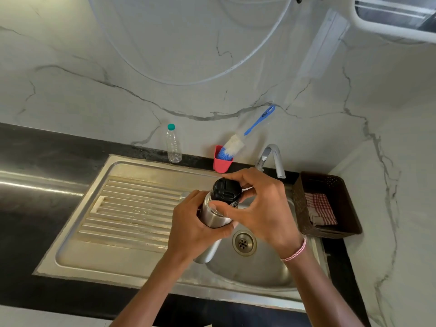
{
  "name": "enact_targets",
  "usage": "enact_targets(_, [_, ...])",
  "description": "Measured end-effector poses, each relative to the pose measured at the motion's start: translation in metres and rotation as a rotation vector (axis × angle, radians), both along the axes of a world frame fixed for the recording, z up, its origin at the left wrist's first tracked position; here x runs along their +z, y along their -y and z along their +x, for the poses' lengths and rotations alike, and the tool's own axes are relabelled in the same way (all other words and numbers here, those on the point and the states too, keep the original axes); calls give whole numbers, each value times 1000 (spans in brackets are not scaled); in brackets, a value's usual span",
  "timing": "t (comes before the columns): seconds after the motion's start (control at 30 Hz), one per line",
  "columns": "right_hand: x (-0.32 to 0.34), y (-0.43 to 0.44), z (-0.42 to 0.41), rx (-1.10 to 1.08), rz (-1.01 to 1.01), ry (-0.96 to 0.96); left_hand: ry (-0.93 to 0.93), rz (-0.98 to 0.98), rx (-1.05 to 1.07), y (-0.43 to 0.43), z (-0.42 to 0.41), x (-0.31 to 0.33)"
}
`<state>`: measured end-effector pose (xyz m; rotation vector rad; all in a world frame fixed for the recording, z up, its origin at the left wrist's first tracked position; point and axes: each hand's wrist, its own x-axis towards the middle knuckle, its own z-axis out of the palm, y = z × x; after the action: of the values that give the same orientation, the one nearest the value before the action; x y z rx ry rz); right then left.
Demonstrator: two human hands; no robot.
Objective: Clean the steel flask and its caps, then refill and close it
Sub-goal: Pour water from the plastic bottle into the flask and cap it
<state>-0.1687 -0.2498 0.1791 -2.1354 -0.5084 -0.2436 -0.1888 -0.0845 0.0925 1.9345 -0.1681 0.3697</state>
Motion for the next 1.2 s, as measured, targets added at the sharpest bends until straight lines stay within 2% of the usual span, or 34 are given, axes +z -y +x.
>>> enact_targets(0.7, [15, 18, 5, 262, -28, -176, -83, -137, -217, -6, -7, 11])
enact_targets(1.0, [31, 20, 20, 311, -120, -222, -117, -51, -200, -16, 5, 11])
enact_targets(1.2, [27, 18, 23, 360, -188, -221, -155, -96, -195, -16, 2, 10])
